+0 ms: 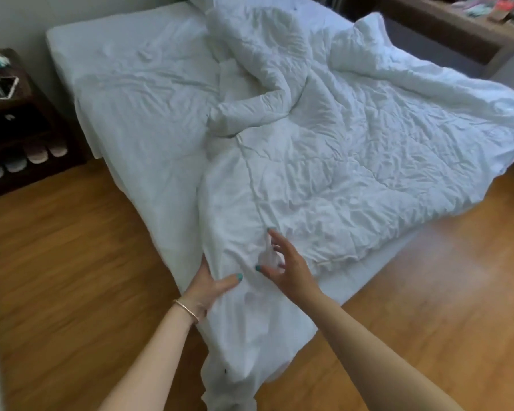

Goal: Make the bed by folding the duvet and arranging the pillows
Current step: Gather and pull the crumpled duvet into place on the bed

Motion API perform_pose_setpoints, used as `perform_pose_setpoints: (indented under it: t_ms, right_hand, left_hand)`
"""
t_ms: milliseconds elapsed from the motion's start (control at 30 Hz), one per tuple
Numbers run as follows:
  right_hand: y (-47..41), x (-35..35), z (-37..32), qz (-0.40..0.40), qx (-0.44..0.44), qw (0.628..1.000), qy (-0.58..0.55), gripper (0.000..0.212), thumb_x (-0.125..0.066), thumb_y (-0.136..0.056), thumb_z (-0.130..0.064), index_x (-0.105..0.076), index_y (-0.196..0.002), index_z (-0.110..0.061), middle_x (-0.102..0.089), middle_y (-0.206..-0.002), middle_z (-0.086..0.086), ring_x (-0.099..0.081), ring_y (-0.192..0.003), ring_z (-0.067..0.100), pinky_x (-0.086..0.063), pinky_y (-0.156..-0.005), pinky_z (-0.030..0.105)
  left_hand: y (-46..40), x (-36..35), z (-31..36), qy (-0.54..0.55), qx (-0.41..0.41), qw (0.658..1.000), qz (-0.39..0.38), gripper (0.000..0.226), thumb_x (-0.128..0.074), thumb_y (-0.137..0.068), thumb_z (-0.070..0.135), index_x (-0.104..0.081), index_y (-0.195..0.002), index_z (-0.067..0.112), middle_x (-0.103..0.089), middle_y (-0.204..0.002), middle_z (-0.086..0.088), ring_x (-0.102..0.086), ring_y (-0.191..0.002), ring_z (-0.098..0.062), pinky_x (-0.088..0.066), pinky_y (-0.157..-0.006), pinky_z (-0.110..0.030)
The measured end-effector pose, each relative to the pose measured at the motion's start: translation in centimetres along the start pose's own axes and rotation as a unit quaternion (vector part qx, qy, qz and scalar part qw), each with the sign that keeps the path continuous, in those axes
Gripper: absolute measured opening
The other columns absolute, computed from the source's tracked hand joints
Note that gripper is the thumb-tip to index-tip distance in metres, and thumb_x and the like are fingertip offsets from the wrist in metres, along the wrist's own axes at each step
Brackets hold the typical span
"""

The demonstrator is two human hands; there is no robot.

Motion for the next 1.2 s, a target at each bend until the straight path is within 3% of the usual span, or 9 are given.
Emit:
perform_pose_setpoints:
  t_ms: [200, 333, 500, 633, 733, 833, 933, 1067, 1200]
  right_hand:
    - [5.2, -1.5, 4.6, -0.016, -0.082, 0.995, 0.06, 0.07, -0.068, -0.082, -0.05, -0.033, -0.143, -0.046, -0.022, -0.156, 0.0, -0.02, -0.143, 0.02, -0.025, -0.117, 0.042]
    - [13.3, -5.2, 5.5, -0.153, -0.041, 0.987, 0.001, 0.094, -0.077, -0.074, -0.048, -0.013, -0.142, -0.058, 0.004, -0.158, -0.018, 0.004, -0.146, 0.003, -0.022, -0.119, 0.044]
    - [17.3, -5.7, 4.0, -0.11, 0.02, 0.993, 0.035, 0.135, -0.087, -0.059, -0.049, 0.017, -0.146, -0.047, 0.025, -0.155, -0.018, 0.018, -0.145, 0.001, -0.019, -0.117, 0.03]
    - [16.3, -3.7, 0.3, -0.018, 0.088, 0.995, 0.044, 0.114, -0.082, -0.069, -0.043, -0.009, -0.153, -0.021, -0.023, -0.155, 0.004, -0.025, -0.143, 0.016, -0.029, -0.116, 0.031]
    - [15.5, -3.2, -0.6, -0.003, 0.065, 0.996, 0.062, 0.076, -0.073, -0.08, -0.017, -0.036, -0.146, -0.021, -0.056, -0.132, 0.003, -0.055, -0.118, 0.018, -0.049, -0.096, 0.035]
    - [16.2, -2.1, -0.3, 0.007, 0.038, 0.997, 0.059, 0.075, -0.072, -0.077, -0.014, -0.039, -0.142, -0.029, -0.053, -0.135, -0.006, -0.053, -0.122, 0.013, -0.047, -0.099, 0.033]
    - [18.6, -1.4, -1.1, -0.02, 0.026, 0.998, 0.052, 0.073, -0.07, -0.073, -0.034, -0.04, -0.138, -0.041, -0.058, -0.118, -0.014, -0.057, -0.107, 0.009, -0.048, -0.092, 0.028]
    - [23.2, -4.3, -2.7, -0.118, 0.024, 0.981, 0.151, 0.072, -0.057, -0.069, -0.046, -0.034, -0.137, -0.051, -0.062, -0.106, -0.004, -0.058, -0.092, 0.014, -0.05, -0.082, 0.034]
    - [27.9, -10.9, -4.2, -0.211, -0.028, 0.959, 0.186, 0.073, -0.065, -0.08, -0.031, -0.032, -0.145, -0.041, -0.051, -0.116, -0.002, -0.054, -0.098, 0.017, -0.047, -0.088, 0.031]
  left_hand:
    - [3.2, 0.3, -7.9, 0.054, 0.021, 0.994, 0.096, 0.101, -0.085, -0.062, 0.028, -0.028, -0.146, 0.036, -0.054, -0.134, 0.003, -0.056, -0.12, -0.018, -0.047, -0.1, -0.046]
    - [7.2, -2.1, -10.2, -0.069, -0.035, 0.994, 0.077, 0.101, -0.066, -0.082, -0.004, -0.005, -0.148, 0.042, -0.015, -0.157, 0.012, -0.019, -0.144, -0.007, -0.025, -0.118, -0.041]
    - [9.6, -3.5, -7.8, 0.047, -0.037, 0.991, 0.117, 0.064, -0.044, -0.092, -0.006, -0.055, -0.126, 0.047, -0.049, -0.14, 0.006, -0.05, -0.126, -0.012, -0.045, -0.103, -0.039]
    - [11.3, -6.9, -5.3, 0.208, -0.014, 0.977, 0.052, 0.036, -0.054, -0.096, 0.015, -0.059, -0.125, 0.035, -0.062, -0.125, -0.009, -0.063, -0.112, -0.025, -0.052, -0.093, -0.041]
    - [12.9, -6.6, -4.4, 0.08, -0.092, 0.991, 0.055, 0.062, -0.073, -0.082, 0.016, -0.048, -0.135, 0.039, -0.054, -0.137, 0.0, -0.055, -0.122, -0.016, -0.049, -0.099, -0.037]
    - [13.7, -6.4, -4.1, -0.048, -0.128, 0.988, 0.064, 0.076, -0.063, -0.085, -0.005, -0.038, -0.142, 0.04, -0.041, -0.145, 0.014, -0.054, -0.116, 0.003, -0.055, -0.088, -0.026]
    - [14.8, -6.4, -4.5, -0.067, -0.103, 0.991, 0.049, 0.077, -0.044, -0.086, -0.019, -0.044, -0.139, 0.036, -0.043, -0.139, 0.012, -0.064, -0.099, -0.019, -0.056, -0.062, -0.024]
    - [17.8, -5.7, -7.0, -0.093, -0.06, 0.994, -0.022, 0.07, -0.038, -0.085, -0.023, -0.055, -0.129, 0.029, -0.055, -0.126, 0.01, -0.063, -0.104, -0.006, -0.053, -0.087, -0.02]
    - [20.7, -0.4, -11.5, -0.183, 0.003, 0.983, 0.009, 0.058, -0.045, -0.086, -0.015, -0.056, -0.132, 0.019, -0.049, -0.137, -0.007, -0.047, -0.128, -0.023, -0.039, -0.107, -0.029]
Point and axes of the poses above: each hand's wrist, its own y-axis away from the middle knuckle, its own x-axis out of the back of the hand, z = x × y, the point moved 10 cm from there along -y, towards the middle knuckle
